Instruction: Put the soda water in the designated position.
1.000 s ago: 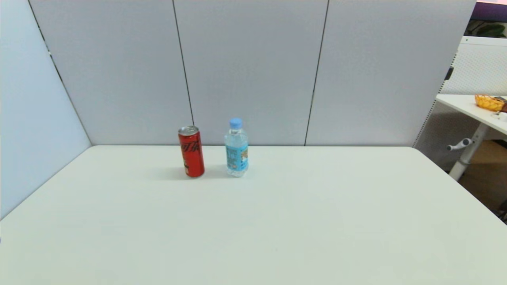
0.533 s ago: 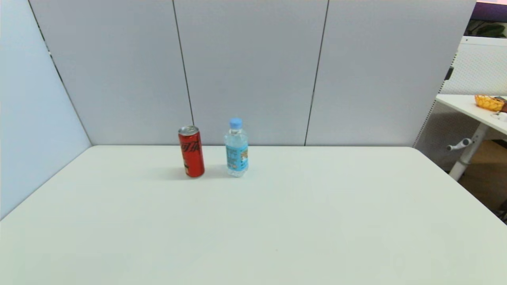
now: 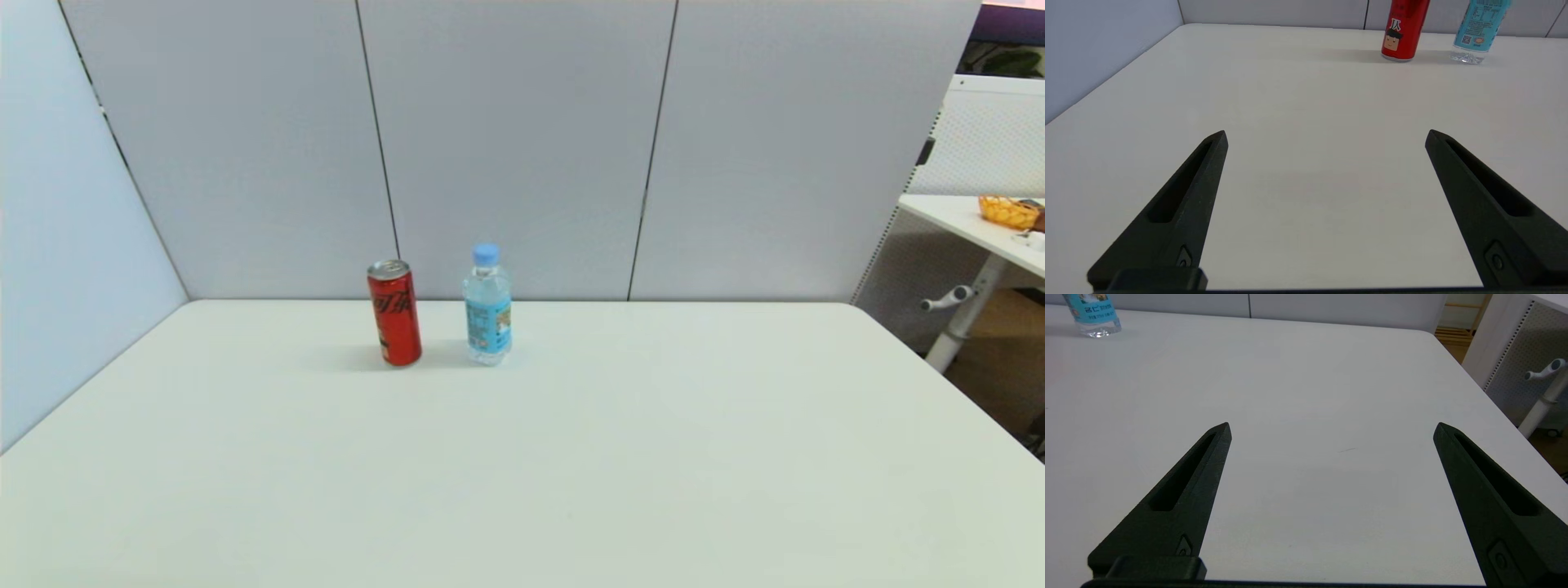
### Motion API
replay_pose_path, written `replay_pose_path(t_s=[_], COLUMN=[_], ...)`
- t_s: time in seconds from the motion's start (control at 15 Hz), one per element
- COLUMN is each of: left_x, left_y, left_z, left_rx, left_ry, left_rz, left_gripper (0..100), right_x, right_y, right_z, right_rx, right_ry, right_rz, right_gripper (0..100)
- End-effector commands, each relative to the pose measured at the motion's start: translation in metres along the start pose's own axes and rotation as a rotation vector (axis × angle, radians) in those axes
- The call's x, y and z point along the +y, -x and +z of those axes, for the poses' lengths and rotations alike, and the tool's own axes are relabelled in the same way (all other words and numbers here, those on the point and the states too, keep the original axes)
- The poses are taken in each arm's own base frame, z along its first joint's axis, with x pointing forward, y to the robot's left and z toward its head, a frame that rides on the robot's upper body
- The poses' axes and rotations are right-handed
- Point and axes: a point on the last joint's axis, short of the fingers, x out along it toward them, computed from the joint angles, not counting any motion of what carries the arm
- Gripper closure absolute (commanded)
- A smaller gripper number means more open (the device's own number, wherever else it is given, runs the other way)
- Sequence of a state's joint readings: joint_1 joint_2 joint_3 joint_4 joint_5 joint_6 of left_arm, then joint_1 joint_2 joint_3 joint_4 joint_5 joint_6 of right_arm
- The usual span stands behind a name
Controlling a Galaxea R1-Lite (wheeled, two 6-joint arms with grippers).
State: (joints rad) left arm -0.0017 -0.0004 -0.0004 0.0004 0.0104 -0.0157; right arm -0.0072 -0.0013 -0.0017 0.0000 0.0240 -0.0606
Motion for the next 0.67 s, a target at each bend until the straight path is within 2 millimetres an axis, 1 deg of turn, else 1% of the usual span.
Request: replay_pose_path(t_s=[0.07, 0.67], left_x=[0.0001, 0.0001], left_y=[-0.0001, -0.0001], left_z=[-0.0001, 0.0001], left_rx=[0.000, -0.001], left_ry=[0.032, 0.035], left_rz=[0.007, 0.007], left_gripper=[0, 0], right_x=[0.0000, 0.0000], right_y=[0.0000, 0.0000], right_z=[-0.0001, -0.0001], right_rx=[0.000, 0.000], right_ry=[0.001, 0.002], right_rz=[0.002, 0.000], right_gripper=[0, 0])
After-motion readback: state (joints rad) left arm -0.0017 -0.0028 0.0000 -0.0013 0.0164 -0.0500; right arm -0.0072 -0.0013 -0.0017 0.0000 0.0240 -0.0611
